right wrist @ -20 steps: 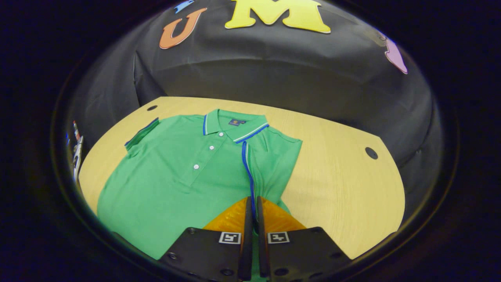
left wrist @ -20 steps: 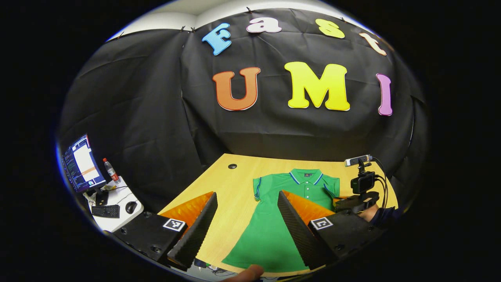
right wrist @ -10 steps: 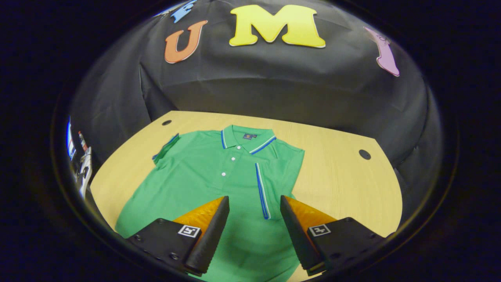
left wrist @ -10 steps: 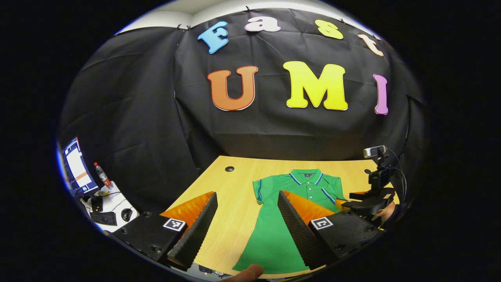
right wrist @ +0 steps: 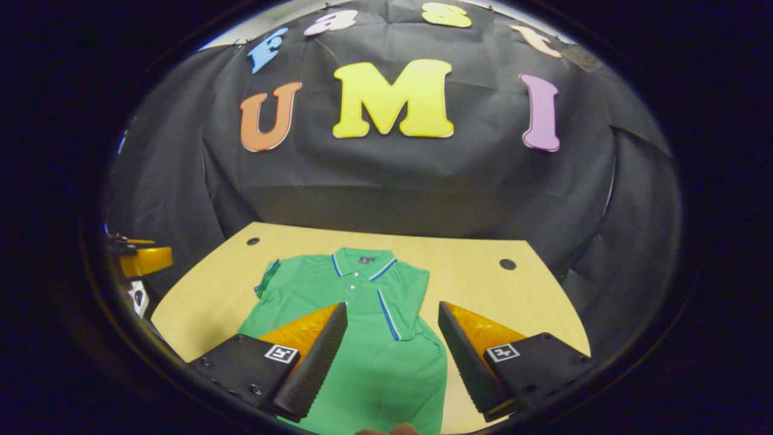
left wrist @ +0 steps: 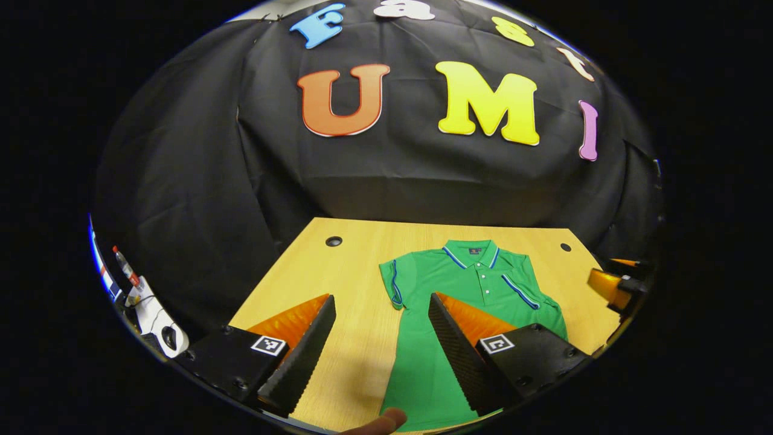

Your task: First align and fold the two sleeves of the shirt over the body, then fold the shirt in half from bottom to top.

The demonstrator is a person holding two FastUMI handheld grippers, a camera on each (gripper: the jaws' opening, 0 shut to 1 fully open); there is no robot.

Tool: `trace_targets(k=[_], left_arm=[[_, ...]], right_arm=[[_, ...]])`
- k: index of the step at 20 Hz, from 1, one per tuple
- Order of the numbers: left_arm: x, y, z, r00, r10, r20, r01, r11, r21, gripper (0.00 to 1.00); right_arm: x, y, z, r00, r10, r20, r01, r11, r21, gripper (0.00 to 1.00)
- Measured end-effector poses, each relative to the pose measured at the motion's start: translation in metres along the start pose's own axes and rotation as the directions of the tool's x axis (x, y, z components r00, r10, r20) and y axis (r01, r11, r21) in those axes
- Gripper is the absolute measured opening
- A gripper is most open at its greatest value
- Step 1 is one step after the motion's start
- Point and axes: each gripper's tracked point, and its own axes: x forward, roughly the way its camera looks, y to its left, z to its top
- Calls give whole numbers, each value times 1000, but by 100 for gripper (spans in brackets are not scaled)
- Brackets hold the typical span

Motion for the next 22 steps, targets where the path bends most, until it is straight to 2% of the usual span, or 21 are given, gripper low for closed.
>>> trace_targets(k=[2, 3, 4, 5, 8, 9, 10, 13, 17, 22], left_arm=[[28, -2, -3, 999, -17, -29, 17, 1000, -7, 100], [42, -3, -6, 999, -27, -43, 26, 1000, -5, 100], [56, -6, -9, 998, -39, -57, 39, 999, -1, 100], [71, -9, -12, 996, -48, -73, 48, 999, 6, 100], [117, -14, -23, 991, -59, -124, 63, 998, 29, 100], [131, -15, -25, 989, -58, -134, 63, 998, 31, 100], [145, -16, -27, 988, -56, -144, 61, 998, 31, 100], [183, -20, -47, 972, -55, -229, 59, 998, 11, 100], [226, -21, -63, 947, -50, -316, 61, 998, 26, 100], [252, -13, -71, 929, -26, -369, 11, 999, -44, 99]], right_arm=[[-23, -2, 13, 999, -18, 28, 17, 1000, 23, 96], [-32, -4, 17, 999, -32, 38, 31, 999, 34, 96], [-40, -6, 20, 998, -47, 45, 45, 998, 41, 90], [-49, -8, 22, 997, -64, 49, 61, 997, 47, 96], [-72, -15, 22, 993, -108, 50, 105, 993, 48, 96], [-79, -18, 19, 992, -121, 44, 119, 992, 41, 90], [-86, -21, 17, 990, -133, 40, 132, 991, 29, 96], [-106, -31, 12, 985, -172, 26, 172, 985, 9, 96], [-113, -46, 0, 975, -220, -22, 220, 975, 19, 96], [-113, -47, -14, 969, -238, -72, 240, 971, 16, 97]])
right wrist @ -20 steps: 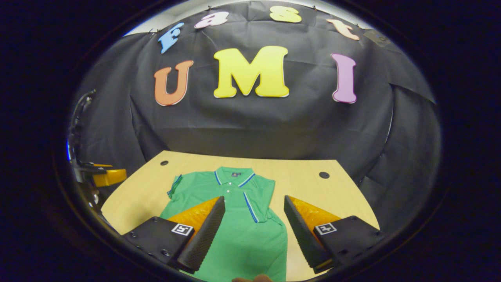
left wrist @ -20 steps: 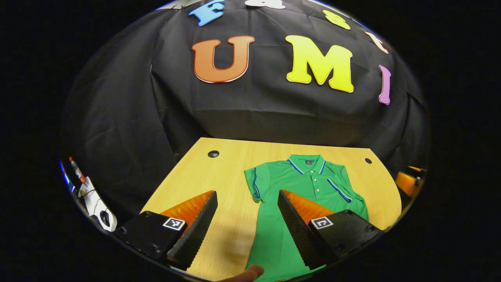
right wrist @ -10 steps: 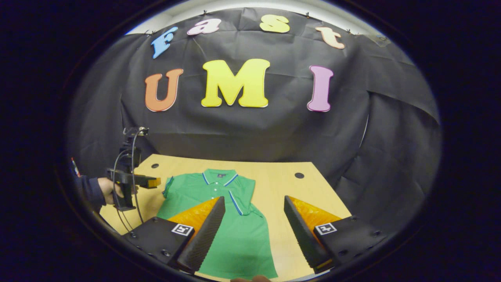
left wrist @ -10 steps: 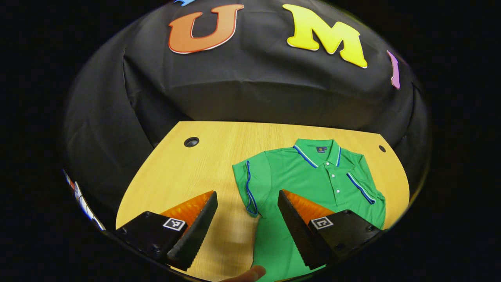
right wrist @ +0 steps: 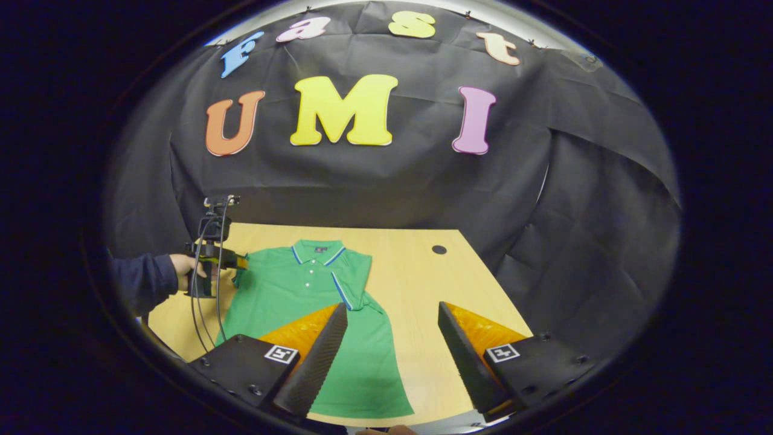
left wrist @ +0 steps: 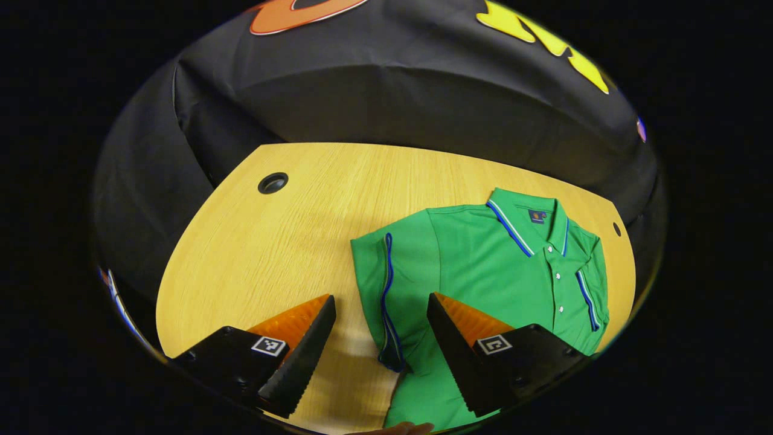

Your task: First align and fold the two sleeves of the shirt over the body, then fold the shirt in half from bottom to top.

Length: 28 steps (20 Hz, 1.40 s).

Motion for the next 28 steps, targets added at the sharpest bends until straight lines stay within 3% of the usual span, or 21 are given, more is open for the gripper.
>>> trace_targets(k=[1, 4, 5, 6, 7, 8, 10, 12, 13, 14, 15, 16, 18, 23, 28], left_arm=[[4, 2, 0, 1000, 5, -12, -5, 1000, -4, 98], [9, -2, -1, 999, -11, -41, 10, 1000, -17, 79], [12, -5, -3, 999, -17, -50, 16, 1000, -14, 82], [13, -7, -5, 998, -16, -58, 16, 1000, -10, 69], [17, -6, -7, 998, -7, -67, 7, 1000, 0, 70], [19, -1, -8, 997, 10, -75, -9, 1000, 13, 59], [21, 1, -10, 996, 17, -86, -16, 1000, 13, 43], [22, 2, -9, 997, 12, -76, -12, 1000, 1, 35], [22, 3, -8, 998, 5, -69, -5, 1000, -2, 31], [22, 5, -8, 998, 7, -69, -7, 1000, 3, 26], [22, 5, -6, 998, 5, -68, -4, 1000, 9, 22], [23, 6, -6, 997, 3, -74, -2, 1000, 9, 16], [23, 4, -6, 996, -3, -90, 4, 1000, 4, 8], [7, 0, 9, 998, -30, -57, 32, 999, 31, 4], [-11, -21, 40, 998, -47, 30, 40, 979, 202, 4]], right_arm=[[1, 1, -2, 1000, 3, -9, -3, 1000, 0, 97], [3, 5, -7, 1000, 8, -25, -8, 1000, -7, 97], [4, 5, -9, 1000, 9, -30, -9, 1000, -8, 97], [6, 7, -9, 999, 12, -36, -12, 1000, -7, 100], [5, 9, -10, 999, 18, -38, -18, 1000, -5, 97], [4, 10, -9, 999, 22, -37, -22, 1000, -6, 94], [7, 10, -9, 999, 24, -39, -24, 1000, -4, 97], [9, 9, -12, 998, 23, -50, -23, 1000, 1, 97], [11, 8, -13, 998, 22, -54, -22, 1000, 4, 91], [12, 7, -14, 998, 18, -59, -17, 1000, 7, 97], [14, 5, -15, 998, 12, -65, -11, 1000, 11, 97], [15, 5, -16, 998, 10, -69, -9, 1000, 14, 90], [16, 4, -17, 997, 11, -73, -9, 1000, 21, 91], [15, 3, -12, 998, 15, -59, -14, 1000, 22, 91], [17, 3, -12, 998, 9, -56, -6, 999, 43, 91]])
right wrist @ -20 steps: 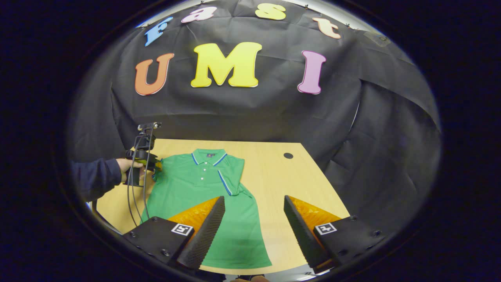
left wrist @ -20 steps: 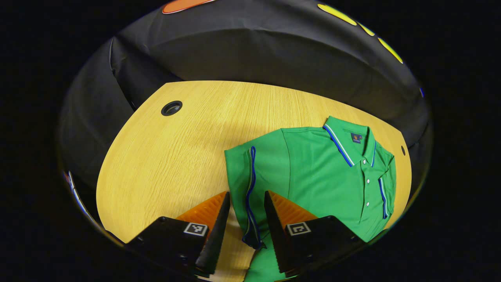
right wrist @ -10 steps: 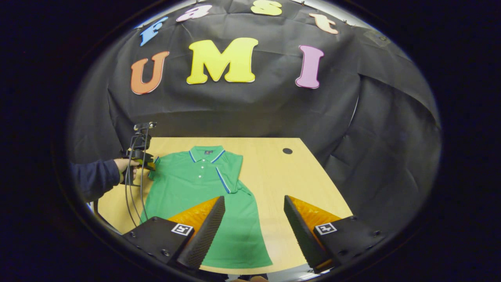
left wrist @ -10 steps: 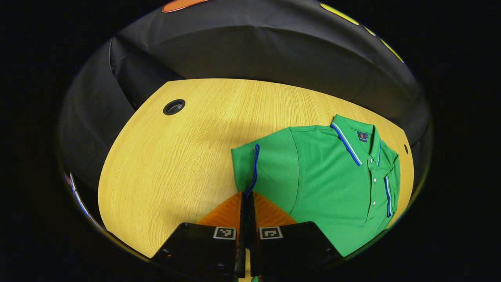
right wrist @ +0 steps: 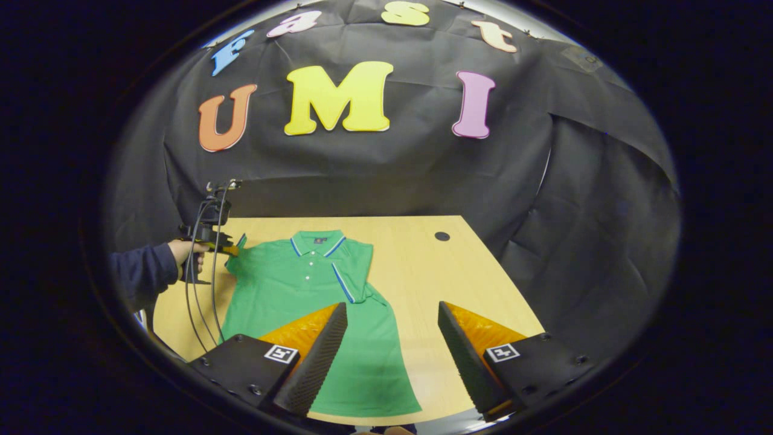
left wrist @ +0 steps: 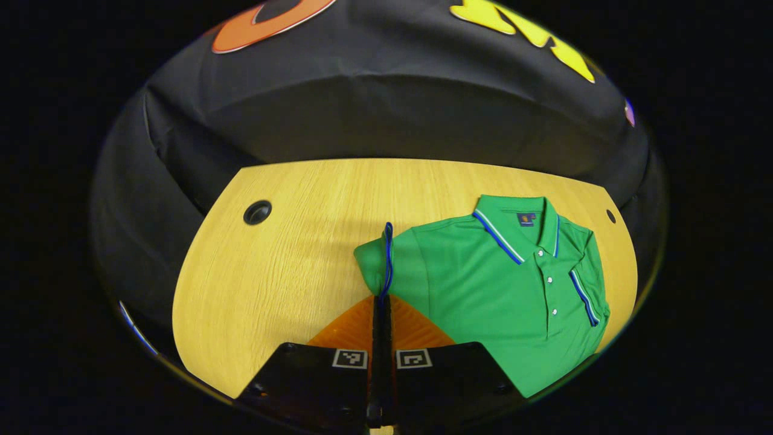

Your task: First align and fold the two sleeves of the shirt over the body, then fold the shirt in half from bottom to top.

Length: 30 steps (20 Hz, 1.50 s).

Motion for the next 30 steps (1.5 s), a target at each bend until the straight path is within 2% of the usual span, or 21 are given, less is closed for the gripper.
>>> trace_targets(k=[4, 9, 11, 12, 14, 15, 16, 18, 20, 24, 25, 26, 29, 30], left_arm=[[-5, -26, 10, 999, -14, 39, 6, 978, 207, 4], [-4, -73, -6, 996, -71, 47, 45, 904, 425, 4], [1, -91, -22, 995, -100, -5, 91, 885, 457, 4], [3, -99, -30, 992, -119, -30, 120, 884, 451, 4], [2, -109, -32, 989, -145, -36, 147, 897, 417, 8], [0, -112, -34, 987, -156, -36, 157, 900, 407, 9], [-1, -114, -33, 986, -163, -31, 162, 902, 400, 21], [-5, -109, -29, 989, -150, -9, 142, 908, 394, 60], [-12, -101, -24, 992, -125, 15, 109, 913, 394, 75], [-45, -102, -19, 985, -168, 49, 139, 921, 364, 77], [-58, -104, -21, 981, -187, 50, 158, 924, 349, 89], [-72, -105, -24, 979, -199, 51, 171, 927, 334, 100], [-97, -92, -39, 985, -163, 58, 137, 938, 318, 99], [-104, -89, -45, 987, -153, 56, 130, 945, 301, 99]], right_arm=[[-1, -1, -3, 1000, -12, 7, 12, 1000, -4, 91], [-3, -5, -16, 999, -33, -5, 33, 999, -12, 90], [-5, -8, -22, 999, -40, -13, 40, 999, -15, 91], [-5, -9, -22, 999, -42, -14, 42, 999, -14, 97], [-6, -11, -22, 999, -48, -12, 48, 999, -10, 97], [-6, -13, -23, 999, -50, -11, 50, 999, -9, 91], [-7, -14, -23, 999, -48, -11, 48, 999, -6, 91], [-5, -13, -24, 999, -44, -14, 44, 999, -6, 90], [-3, -10, -26, 999, -33, -17, 33, 999, -7, 91], [3, -7, -25, 1000, -20, -14, 20, 1000, -24, 90], [5, -4, -27, 1000, -13, -19, 12, 1000, -28, 100], [8, -3, -30, 1000, -7, -28, 6, 999, -31, 91], [15, 0, -38, 999, 14, -51, -16, 999, -32, 91], [19, 0, -42, 998, 16, -60, -18, 999, -34, 97]])
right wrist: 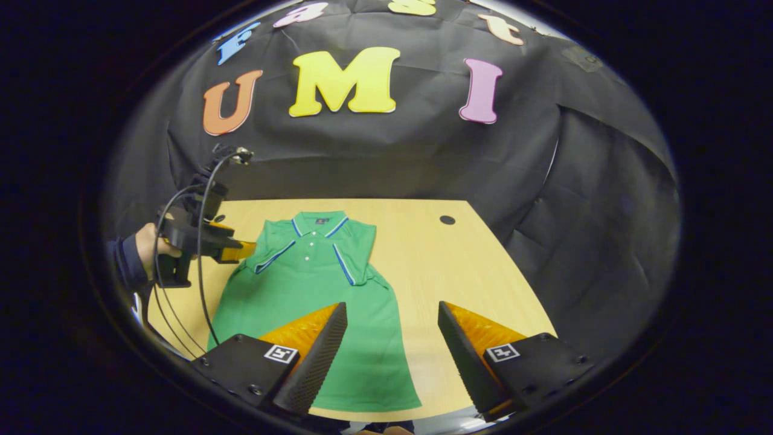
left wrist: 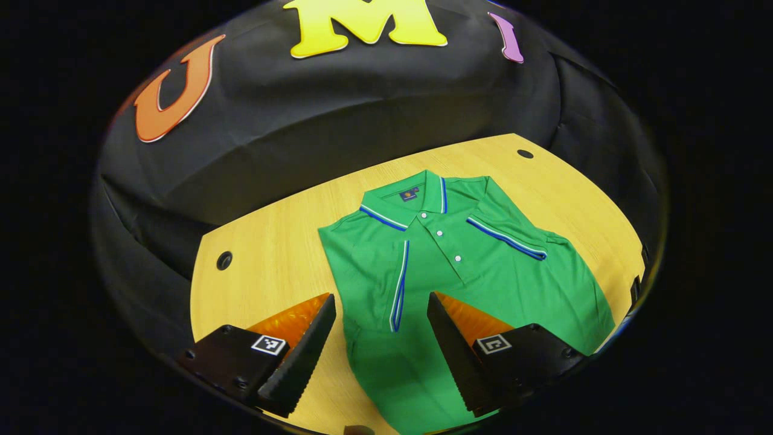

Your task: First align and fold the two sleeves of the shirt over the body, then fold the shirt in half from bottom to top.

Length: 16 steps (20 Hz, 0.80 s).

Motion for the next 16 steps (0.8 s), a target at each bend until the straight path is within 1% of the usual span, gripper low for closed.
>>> trace_targets(k=[2, 5, 6, 8, 9, 10, 11, 13, 16], left_arm=[[-18, -5, -24, 1000, -2, -23, 1, 998, -66, 98], [-40, -11, -72, 996, -4, -86, -9, 990, -143, 99], [-47, -13, -90, 993, -8, -115, -11, 987, -162, 100], [-58, -16, -127, 985, -4, -172, -30, 981, -193, 99], [-63, -20, -147, 979, -14, -201, -31, 975, -218, 100], [-69, -26, -165, 973, -32, -229, -26, 969, -247, 99], [-74, -32, -182, 966, -52, -255, -20, 962, -271, 99], [-88, -37, -213, 946, -68, -318, -37, 948, -315, 99], [-117, -47, -248, 918, -112, -381, -44, 925, -376, 99]], right_arm=[[8, -3, -10, 1000, -2, -31, 2, 1000, -7, 97], [20, 0, -36, 996, 20, -92, -22, 1000, -21, 97], [23, 1, -45, 993, 28, -114, -32, 999, -30, 97], [30, 3, -64, 987, 44, -157, -53, 997, -53, 97], [33, 3, -74, 982, 52, -180, -64, 996, -62, 97], [36, 4, -84, 977, 59, -204, -73, 995, -64, 97], [40, 3, -96, 970, 61, -234, -77, 995, -61, 97], [43, -3, -124, 952, 42, -302, -67, 995, -73, 97], [37, -7, -162, 915, 34, -403, -76, 993, -89, 97]])
